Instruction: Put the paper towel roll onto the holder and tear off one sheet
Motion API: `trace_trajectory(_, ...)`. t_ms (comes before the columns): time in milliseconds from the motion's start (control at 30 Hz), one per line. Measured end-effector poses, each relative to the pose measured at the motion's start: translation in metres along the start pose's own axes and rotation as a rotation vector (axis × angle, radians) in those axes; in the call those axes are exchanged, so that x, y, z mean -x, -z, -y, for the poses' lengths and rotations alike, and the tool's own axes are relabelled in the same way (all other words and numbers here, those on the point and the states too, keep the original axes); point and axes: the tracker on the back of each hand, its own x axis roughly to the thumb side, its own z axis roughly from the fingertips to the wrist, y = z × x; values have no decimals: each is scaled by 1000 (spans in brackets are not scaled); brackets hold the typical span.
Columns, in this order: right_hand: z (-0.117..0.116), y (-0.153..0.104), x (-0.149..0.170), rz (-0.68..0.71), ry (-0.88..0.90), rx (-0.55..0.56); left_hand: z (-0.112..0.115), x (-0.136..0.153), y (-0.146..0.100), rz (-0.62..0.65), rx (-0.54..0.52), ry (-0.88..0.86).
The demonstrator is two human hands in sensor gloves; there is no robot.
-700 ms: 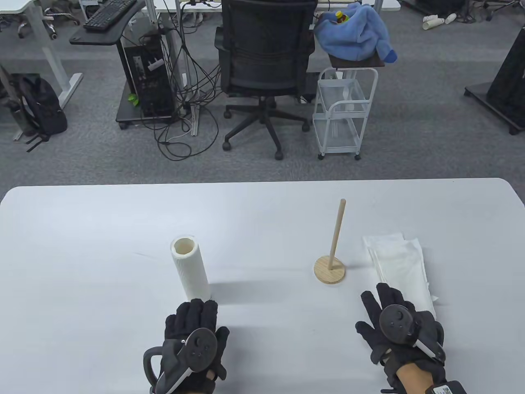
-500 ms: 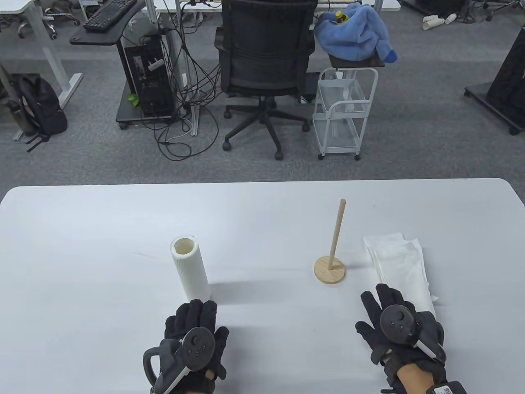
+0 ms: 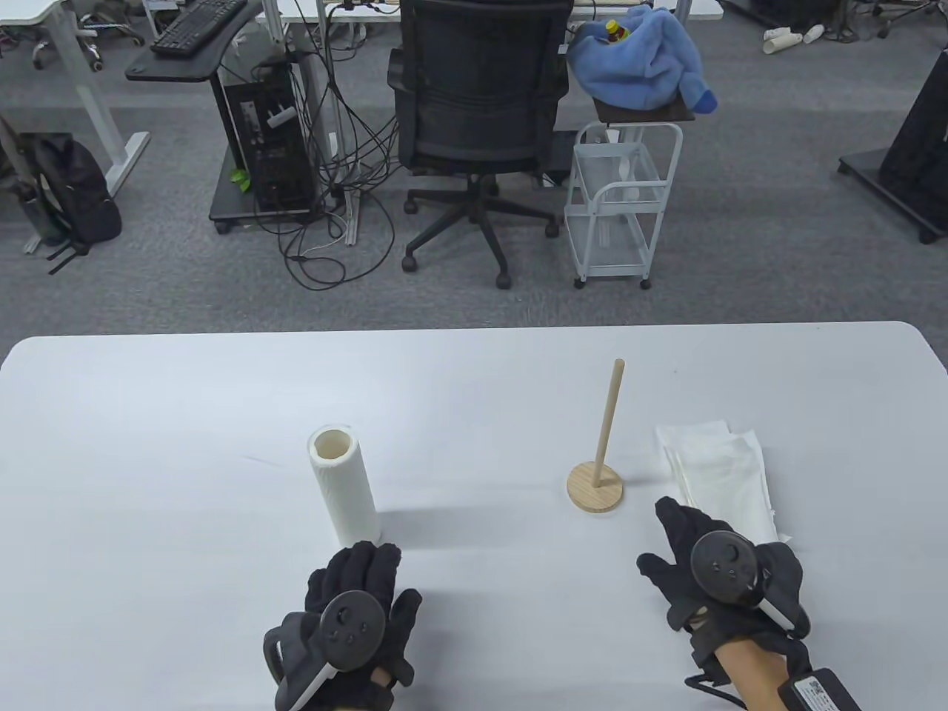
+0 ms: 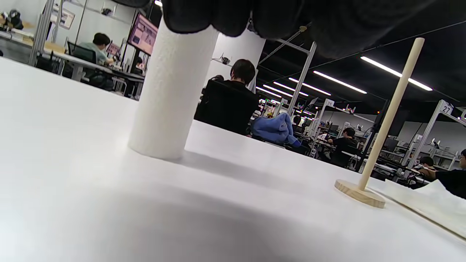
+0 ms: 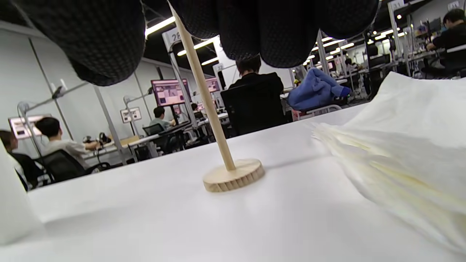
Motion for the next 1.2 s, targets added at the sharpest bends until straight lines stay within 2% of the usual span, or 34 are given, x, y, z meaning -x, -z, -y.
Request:
trace_trajectory(233,7,68,-1,-109,255,107,-1,0,-1,17,21,-52)
trace_trajectory(433,-2,106,0,-142,248,104,-1,1,0,22,28,-105)
trace_trajectory(867,-22,140,-14,-128,233,116,1,1,5,18,56,-146)
trace_trajectory(1200,-24,137,-22,-59,255,145,1,2,5,16,64,-159)
